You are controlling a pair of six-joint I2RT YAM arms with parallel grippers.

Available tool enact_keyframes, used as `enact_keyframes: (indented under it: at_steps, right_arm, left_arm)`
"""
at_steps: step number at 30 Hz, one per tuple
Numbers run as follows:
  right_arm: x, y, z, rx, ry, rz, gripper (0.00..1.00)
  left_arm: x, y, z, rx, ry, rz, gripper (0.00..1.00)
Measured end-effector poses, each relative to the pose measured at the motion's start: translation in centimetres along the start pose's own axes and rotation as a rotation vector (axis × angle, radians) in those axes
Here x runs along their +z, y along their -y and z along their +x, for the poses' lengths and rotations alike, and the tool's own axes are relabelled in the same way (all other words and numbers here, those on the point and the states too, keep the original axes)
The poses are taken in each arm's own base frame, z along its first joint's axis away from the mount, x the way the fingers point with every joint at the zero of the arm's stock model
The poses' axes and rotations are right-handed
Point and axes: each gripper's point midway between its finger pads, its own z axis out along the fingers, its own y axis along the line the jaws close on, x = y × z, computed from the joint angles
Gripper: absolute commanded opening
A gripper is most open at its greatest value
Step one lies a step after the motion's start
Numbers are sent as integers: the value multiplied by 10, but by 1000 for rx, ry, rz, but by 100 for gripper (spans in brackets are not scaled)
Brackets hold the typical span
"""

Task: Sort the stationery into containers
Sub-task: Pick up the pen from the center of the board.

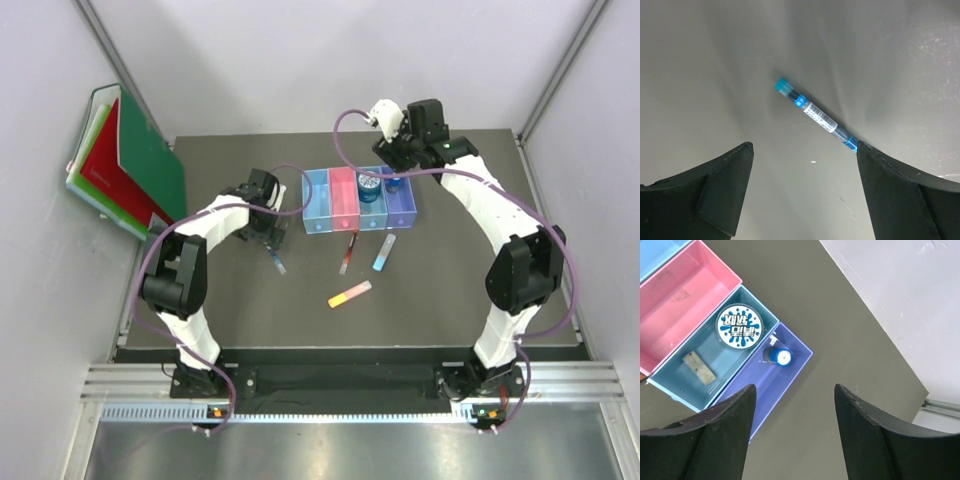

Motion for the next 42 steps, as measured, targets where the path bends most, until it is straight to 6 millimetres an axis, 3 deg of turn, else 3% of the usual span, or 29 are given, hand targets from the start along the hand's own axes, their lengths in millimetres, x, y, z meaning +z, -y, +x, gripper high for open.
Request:
enact_keyframes:
  at_steps: [10, 13, 14, 16, 17, 27, 37, 42]
  right_arm:
    - [10, -6, 5, 16, -16, -20, 64]
    - [12, -5, 3, 20, -13, -24, 64]
    - [11, -5, 2, 21, -9, -25, 64]
    - [11, -5, 0, 24, -3, -26, 64]
    - [11, -5, -2, 27, 1, -27, 64]
    - [9, -1, -8, 36, 15, -19, 64]
    - [9, -1, -8, 38, 14, -19, 64]
    - [9, -1, -7, 37, 12, -17, 64]
  left_arm:
    - [21, 12, 12, -40, -71, 39, 84]
    - [21, 13, 12, -51, -72, 42, 69]
    - [22, 13, 11, -53, -74, 45, 56]
    - [23, 14, 10, -58, -73, 48, 48]
    - [24, 15, 9, -60, -73, 50, 38]
    - [27, 13, 1, -58, -66, 36, 2]
    - [26, 9, -2, -56, -60, 16, 0]
    - [20, 6, -17, -62, -27, 19, 0]
